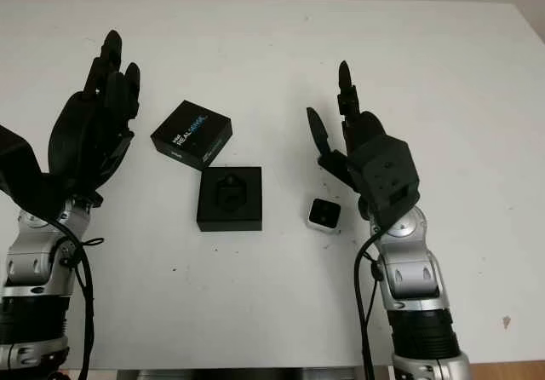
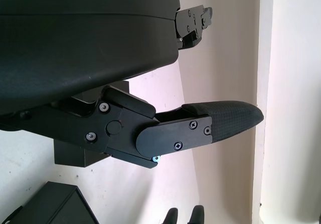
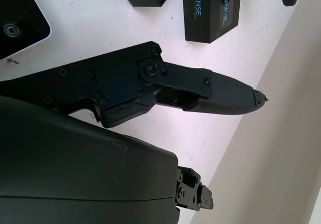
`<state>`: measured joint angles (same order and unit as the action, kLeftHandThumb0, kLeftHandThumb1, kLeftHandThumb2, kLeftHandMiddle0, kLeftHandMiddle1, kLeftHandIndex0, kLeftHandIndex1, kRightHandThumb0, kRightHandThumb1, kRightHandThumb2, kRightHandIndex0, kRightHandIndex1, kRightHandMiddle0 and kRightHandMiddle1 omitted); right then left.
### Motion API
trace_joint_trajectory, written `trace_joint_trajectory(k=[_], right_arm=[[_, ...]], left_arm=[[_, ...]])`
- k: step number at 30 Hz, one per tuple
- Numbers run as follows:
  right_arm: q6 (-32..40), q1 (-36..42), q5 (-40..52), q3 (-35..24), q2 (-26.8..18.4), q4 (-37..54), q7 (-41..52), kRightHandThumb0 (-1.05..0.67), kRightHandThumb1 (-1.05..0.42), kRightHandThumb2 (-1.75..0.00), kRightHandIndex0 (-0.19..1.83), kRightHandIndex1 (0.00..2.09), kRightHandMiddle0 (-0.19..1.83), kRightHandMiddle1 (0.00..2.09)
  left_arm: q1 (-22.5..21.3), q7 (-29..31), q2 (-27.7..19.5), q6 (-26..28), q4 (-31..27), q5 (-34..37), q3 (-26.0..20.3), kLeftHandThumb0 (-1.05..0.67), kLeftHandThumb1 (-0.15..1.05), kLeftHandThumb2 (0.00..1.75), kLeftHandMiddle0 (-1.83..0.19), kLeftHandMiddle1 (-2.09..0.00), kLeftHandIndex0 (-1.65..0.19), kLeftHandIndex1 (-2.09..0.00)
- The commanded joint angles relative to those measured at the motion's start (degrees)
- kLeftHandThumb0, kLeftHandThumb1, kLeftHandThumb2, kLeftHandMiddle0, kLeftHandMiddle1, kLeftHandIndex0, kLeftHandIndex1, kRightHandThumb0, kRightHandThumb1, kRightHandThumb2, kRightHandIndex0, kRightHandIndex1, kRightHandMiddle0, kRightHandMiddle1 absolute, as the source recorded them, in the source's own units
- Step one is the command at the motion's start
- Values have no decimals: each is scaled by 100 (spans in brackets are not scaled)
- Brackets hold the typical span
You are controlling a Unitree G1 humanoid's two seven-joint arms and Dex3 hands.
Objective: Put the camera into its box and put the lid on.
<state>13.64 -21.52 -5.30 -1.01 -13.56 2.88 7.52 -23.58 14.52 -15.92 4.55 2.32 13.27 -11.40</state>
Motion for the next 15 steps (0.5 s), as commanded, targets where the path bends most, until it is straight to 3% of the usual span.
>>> trace_joint_trajectory(k=[1,12,14,15], right_arm=[[-50,-31,9,-37,-42,46,-7,-84,-105,-63,-19,0,-19,0],[-441,1,57,-102,-196,-96,182,-80,-105,-58,-19,0,-19,0],[-441,138,194,-196,-312,115,389,-79,-105,-51,-18,1,-18,2],[-466,242,261,-255,-366,259,471,-77,-105,-39,-15,3,-14,5]], left_arm=[[138,30,-14,-10,-143,29,-12,-81,105,61,19,0,19,0],[30,22,-3,-44,17,-17,29,-81,105,61,19,0,19,0],[38,4,21,-58,19,-4,17,-82,105,60,19,0,19,0],[51,-7,32,-49,-1,3,11,-82,105,60,19,0,19,0]])
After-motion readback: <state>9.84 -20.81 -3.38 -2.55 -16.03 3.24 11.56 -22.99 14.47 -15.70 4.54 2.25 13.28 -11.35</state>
